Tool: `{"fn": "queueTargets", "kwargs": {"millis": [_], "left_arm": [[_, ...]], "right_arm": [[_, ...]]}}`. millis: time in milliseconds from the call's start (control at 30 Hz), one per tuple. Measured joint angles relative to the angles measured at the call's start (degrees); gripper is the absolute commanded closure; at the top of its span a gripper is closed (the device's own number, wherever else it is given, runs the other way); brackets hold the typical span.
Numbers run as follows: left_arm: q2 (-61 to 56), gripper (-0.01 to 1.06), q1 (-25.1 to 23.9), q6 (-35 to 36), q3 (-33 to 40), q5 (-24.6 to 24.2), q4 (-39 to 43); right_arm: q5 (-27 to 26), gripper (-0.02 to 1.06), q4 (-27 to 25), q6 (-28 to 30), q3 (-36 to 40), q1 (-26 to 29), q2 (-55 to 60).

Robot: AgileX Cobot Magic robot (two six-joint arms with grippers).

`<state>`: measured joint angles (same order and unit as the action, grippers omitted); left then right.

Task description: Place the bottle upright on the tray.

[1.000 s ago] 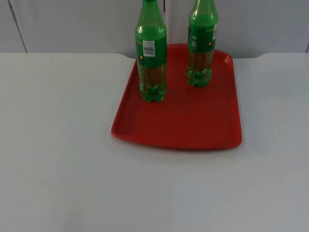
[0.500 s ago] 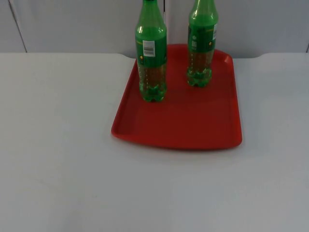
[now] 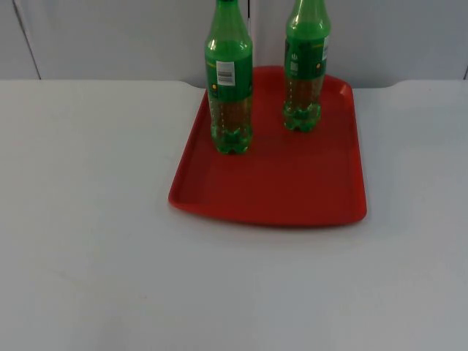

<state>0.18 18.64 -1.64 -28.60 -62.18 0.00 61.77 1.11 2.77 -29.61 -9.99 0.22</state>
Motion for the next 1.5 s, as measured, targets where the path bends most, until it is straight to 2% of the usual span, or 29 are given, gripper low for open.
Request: {"fn": "queueTargets", "kwargs": {"millis": [600, 1500], "left_arm": [[0.00, 0.00, 0.00, 0.00, 0.00, 0.00, 0.00], [0.00, 0.00, 0.00, 0.00, 0.00, 0.00, 0.00]], "right_arm": [[0.00, -0.01, 0.00, 0.00, 0.00, 9.64, 0.00], [0.00, -0.01, 0.00, -0.45, 0.00, 10.44, 0.00]]}}
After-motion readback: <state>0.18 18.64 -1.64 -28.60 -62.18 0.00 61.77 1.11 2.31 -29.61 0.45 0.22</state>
